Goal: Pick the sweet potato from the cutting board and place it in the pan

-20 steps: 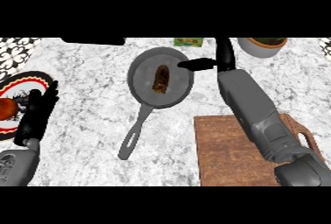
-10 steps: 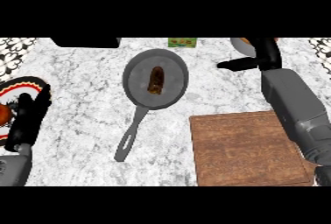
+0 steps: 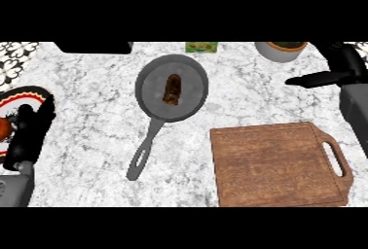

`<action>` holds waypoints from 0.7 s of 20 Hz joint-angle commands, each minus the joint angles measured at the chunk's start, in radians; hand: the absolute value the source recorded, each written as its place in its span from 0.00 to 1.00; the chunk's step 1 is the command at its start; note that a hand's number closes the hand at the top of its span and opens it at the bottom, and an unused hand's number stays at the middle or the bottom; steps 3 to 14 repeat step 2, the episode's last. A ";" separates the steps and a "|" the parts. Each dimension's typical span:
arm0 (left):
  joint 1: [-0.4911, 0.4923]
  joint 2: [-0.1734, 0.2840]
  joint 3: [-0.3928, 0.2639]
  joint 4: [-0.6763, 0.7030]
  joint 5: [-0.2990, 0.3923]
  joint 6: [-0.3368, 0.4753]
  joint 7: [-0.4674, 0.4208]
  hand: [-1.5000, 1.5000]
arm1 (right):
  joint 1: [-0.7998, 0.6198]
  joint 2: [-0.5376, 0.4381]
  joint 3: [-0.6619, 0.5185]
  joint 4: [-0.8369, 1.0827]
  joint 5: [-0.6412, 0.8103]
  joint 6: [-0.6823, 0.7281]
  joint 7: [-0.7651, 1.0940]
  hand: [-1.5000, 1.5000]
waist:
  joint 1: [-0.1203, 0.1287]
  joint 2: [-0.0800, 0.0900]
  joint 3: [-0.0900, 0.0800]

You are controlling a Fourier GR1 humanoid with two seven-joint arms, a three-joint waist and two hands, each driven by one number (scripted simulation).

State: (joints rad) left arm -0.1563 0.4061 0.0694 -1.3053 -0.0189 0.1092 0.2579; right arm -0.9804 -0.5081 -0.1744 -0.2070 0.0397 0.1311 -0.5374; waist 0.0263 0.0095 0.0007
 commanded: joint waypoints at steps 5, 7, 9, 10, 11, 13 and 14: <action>0.006 0.007 0.015 0.063 -0.025 -0.012 -0.079 0.50 | 0.041 -0.080 -0.003 0.021 0.016 0.073 -0.065 0.00 | 0.006 0.005 0.001; 0.006 0.007 0.015 0.063 -0.025 -0.012 -0.079 0.50 | 0.041 -0.080 -0.003 0.021 0.016 0.073 -0.065 0.00 | 0.006 0.005 0.001; 0.006 0.007 0.015 0.063 -0.025 -0.012 -0.079 0.50 | 0.041 -0.080 -0.003 0.021 0.016 0.073 -0.065 0.00 | 0.006 0.005 0.001; 0.006 0.007 0.015 0.063 -0.025 -0.012 -0.079 0.50 | 0.041 -0.080 -0.003 0.021 0.016 0.073 -0.065 0.00 | 0.006 0.005 0.001; 0.006 0.007 0.015 0.063 -0.025 -0.012 -0.079 0.50 | 0.041 -0.080 -0.003 0.021 0.016 0.073 -0.065 0.00 | 0.006 0.005 0.001; 0.006 0.007 0.015 0.063 -0.025 -0.012 -0.079 0.50 | 0.041 -0.080 -0.003 0.021 0.016 0.073 -0.065 0.00 | 0.006 0.005 0.001; 0.006 0.007 0.015 0.063 -0.025 -0.012 -0.079 0.50 | 0.041 -0.080 -0.003 0.021 0.016 0.073 -0.065 0.00 | 0.006 0.005 0.001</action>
